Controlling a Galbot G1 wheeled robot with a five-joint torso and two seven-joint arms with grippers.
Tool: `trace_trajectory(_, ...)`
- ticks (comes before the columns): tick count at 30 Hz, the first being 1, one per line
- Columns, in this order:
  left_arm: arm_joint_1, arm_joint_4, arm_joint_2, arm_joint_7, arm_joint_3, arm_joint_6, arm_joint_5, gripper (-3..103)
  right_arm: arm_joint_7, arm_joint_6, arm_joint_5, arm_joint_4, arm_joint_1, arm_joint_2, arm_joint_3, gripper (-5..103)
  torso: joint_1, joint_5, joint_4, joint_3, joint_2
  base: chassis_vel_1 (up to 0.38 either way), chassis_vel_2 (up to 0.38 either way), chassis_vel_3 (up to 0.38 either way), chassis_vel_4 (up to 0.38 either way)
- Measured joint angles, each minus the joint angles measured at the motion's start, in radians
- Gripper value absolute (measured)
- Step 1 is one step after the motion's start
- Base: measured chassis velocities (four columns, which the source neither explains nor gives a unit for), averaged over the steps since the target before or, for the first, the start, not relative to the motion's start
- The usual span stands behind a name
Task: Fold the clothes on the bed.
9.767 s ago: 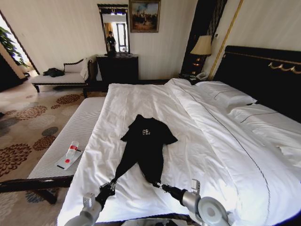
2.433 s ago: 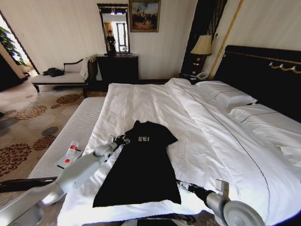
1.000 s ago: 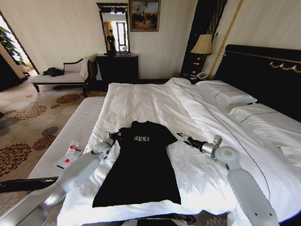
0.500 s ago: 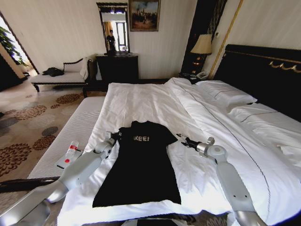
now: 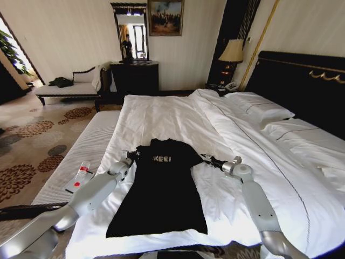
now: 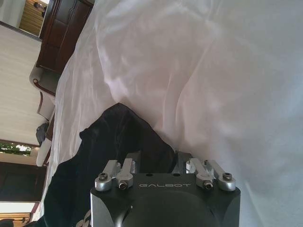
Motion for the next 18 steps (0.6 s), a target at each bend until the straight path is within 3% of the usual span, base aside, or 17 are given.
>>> trace_trajectory(3, 0.001, -0.006, 0.000, -0.002, 0.003, 0.000, 0.000, 3, 0.000, 0.000, -0.001, -0.001, 0.001, 0.004, 0.001, 37, 0.000, 0.0001, 0.0001, 0.000, 0.000, 0.000, 0.000, 0.000, 0.000)
trace_trajectory(11, 0.014, -0.011, 0.000, -0.005, -0.006, 0.000, 0.000, 3, 0.002, 0.000, -0.004, 0.005, 0.003, 0.001, -0.001, 2, 0.000, 0.0001, 0.0000, 0.000, 0.000, 0.000, 0.000, 0.000, 0.000)
trace_trajectory(18, 0.015, -0.012, 0.000, -0.005, -0.011, 0.000, 0.000, 3, 0.000, 0.000, -0.013, 0.006, 0.005, -0.010, -0.005, 0, 0.000, 0.0001, -0.0003, 0.000, 0.000, 0.000, 0.000, 0.000, 0.000)
